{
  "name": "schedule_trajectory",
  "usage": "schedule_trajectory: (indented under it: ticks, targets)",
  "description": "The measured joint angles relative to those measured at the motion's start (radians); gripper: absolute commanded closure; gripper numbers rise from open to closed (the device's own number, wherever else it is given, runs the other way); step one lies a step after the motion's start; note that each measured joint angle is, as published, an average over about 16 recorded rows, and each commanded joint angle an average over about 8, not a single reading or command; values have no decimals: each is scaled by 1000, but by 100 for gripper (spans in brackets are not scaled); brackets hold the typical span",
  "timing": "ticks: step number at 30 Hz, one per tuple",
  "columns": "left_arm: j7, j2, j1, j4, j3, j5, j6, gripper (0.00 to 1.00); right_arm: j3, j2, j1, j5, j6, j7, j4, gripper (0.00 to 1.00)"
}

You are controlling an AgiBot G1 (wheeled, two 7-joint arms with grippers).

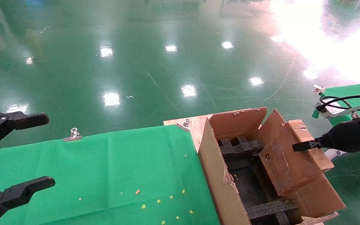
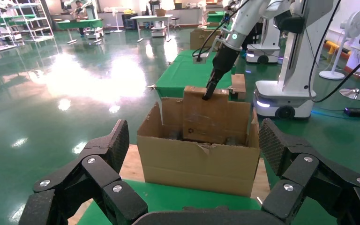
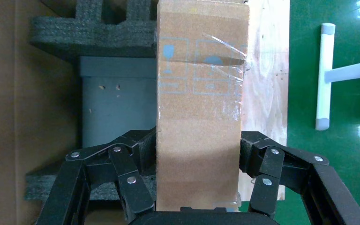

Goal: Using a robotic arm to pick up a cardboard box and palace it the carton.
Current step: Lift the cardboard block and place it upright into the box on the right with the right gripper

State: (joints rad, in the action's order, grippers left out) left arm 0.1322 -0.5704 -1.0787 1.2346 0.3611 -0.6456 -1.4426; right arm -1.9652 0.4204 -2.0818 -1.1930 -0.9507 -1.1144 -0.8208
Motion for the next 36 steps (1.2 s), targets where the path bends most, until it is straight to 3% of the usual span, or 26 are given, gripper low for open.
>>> schedule_trajectory:
  ticks: [16, 36]
  targets:
    - [0, 0, 0, 0, 0, 0, 0, 0, -35, 57, 100, -34, 127, -79, -43, 100]
    - [0, 0, 0, 0, 0, 0, 0, 0, -23, 196, 285, 50, 185, 11, 133, 100]
